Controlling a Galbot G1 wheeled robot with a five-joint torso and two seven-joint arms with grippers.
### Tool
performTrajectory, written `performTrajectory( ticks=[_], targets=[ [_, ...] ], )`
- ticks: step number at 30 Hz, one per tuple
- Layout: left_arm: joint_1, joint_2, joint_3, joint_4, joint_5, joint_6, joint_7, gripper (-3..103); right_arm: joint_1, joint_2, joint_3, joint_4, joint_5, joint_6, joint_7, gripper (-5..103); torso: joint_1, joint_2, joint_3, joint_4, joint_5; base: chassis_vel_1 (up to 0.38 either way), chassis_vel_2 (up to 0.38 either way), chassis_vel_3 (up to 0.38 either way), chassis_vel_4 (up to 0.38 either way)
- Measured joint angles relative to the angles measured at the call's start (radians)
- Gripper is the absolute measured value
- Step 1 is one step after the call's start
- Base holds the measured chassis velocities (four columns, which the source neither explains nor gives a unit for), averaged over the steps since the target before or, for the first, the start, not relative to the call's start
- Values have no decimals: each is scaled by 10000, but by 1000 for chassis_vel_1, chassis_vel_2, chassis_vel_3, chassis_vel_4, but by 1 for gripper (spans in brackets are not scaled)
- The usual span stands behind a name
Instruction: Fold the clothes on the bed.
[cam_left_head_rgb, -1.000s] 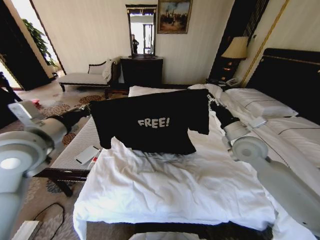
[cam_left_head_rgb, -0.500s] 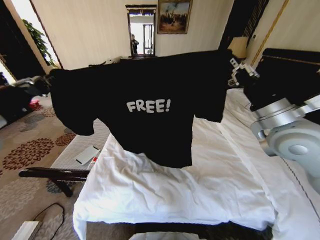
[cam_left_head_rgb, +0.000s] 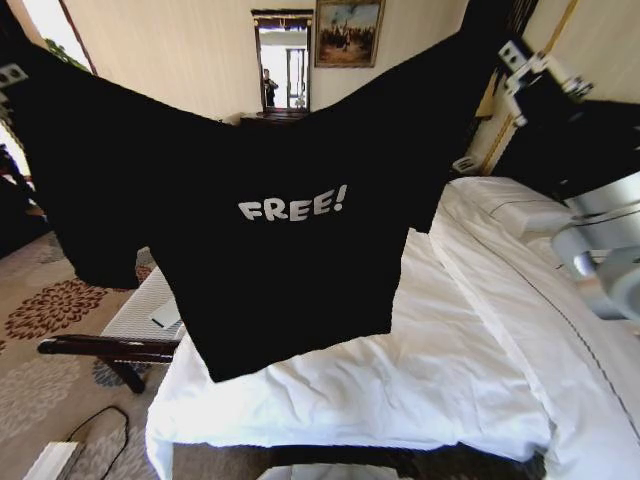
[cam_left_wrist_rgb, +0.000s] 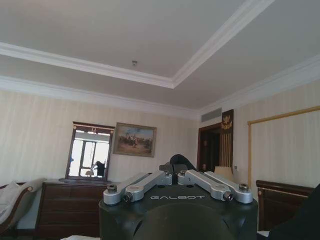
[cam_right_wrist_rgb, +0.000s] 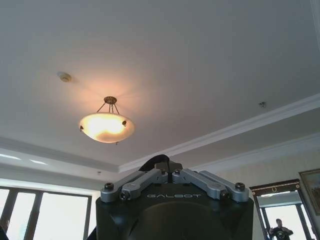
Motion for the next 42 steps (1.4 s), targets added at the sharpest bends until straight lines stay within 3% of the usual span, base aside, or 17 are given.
performTrajectory(
  ticks=[3, 6, 10, 14, 16, 18, 20, 21, 22, 23, 25, 27, 29, 34, 35, 38, 42],
  targets=[
    [145, 169, -617, -83, -1221, 154, -404, 0, 14, -284, 627, 99, 502, -444, 812, 0, -2, 0, -1, 2, 0, 0, 0, 0, 0],
    [248, 174, -723, -86, -1561, 270, -651, 0, 15, -342, 804, 101, 659, -821, 1508, 0, -1, 0, 0, 2, 0, 0, 0, 0, 0],
    [334, 71, -410, -87, -1762, 430, -1105, 0, -116, -208, 842, 85, 1095, -1493, 3150, 0, 0, 0, 1, 1, 1, 0, 0, 0, 0],
    [361, -176, 644, -81, -1493, 559, -1681, 0, -498, 152, 167, 69, 688, -1880, 4026, 0, -1, 0, 1, 5, 4, 0, 0, 0, 0],
    [370, -219, 833, -81, -1370, 562, -1735, 0, -631, 214, 95, 68, 580, -1909, 4105, 0, -1, 0, 1, 5, 3, 0, 0, 0, 0],
    [449, -569, 2497, -71, -40, 565, -2021, 0, -1503, 606, -127, 57, 134, -2076, 4282, 0, 0, 0, 2, 3, 0, 0, 0, 0, 0],
    [632, -867, 3601, -63, 1078, 581, -2024, 0, -2555, 1032, -348, 48, -656, -2197, 3919, 0, 3, -1, 3, -3, -2, 0, 0, 0, 0],
    [679, -910, 3712, -63, 1192, 581, -2004, 0, -2695, 1096, -384, 46, -795, -2217, 3834, 0, 3, -2, 3, -2, -1, 0, 0, 0, 0],
    [912, -1117, 4143, -60, 1640, 582, -1949, 0, -3473, 1482, -632, 30, -1674, -2356, 3227, 0, 3, -2, 3, 0, 3, 0, 0, 0, 0],
    [912, -1117, 4143, -60, 1640, 582, -1949, 0, -3473, 1482, -632, 30, -1674, -2356, 3227, 0, 3, -2, 3, 0, 3, 0, 0, 0, 0],
    [1380, -1353, 4340, -57, 1960, 582, -1903, 0, -3862, 1859, -1394, 0, -2768, -2455, 2545, 0, 2, -2, 2, -3, 3, 0, 0, 0, 0],
    [1708, -1538, 4715, -53, 2446, 582, -1861, 0, -3716, 2230, -2438, -594, -3712, -2473, 1891, 0, -1, 0, 0, 7, -1, 0, 0, 0, 0],
    [1712, -1592, 5028, -52, 2787, 582, -1829, 0, -3625, 2350, -2749, -899, -4005, -2469, 1720, 0, -1, 0, 0, 8, -1, 0, 0, 0, 0],
    [1056, -1970, 7864, 317, 5579, 582, -1278, 0, -2861, 3071, -4625, -2723, -5679, -2170, 541, 0, 1, -1, 2, -1, 5, 0, 0, 0, 0],
    [1056, -1970, 7864, 317, 5579, 582, -1278, 0, -2861, 3071, -4625, -2723, -5679, -2170, 541, 0, 1, -1, 2, -1, 5, 0, 0, 0, 0],
    [618, -2301, 9068, 1225, 6973, 582, -795, 0, -1726, 3582, -6131, -4085, -6361, -1871, -8, 0, 1, -1, 2, -2, 0, 0, 0, 0, 0],
    [212, -2480, 9628, 1822, 7512, 583, -556, 0, -879, 3974, -7202, -5072, -6667, -1606, -362, 0, 0, -2, 3, 6, 4, 0, 0, 0, 0]
  ],
)
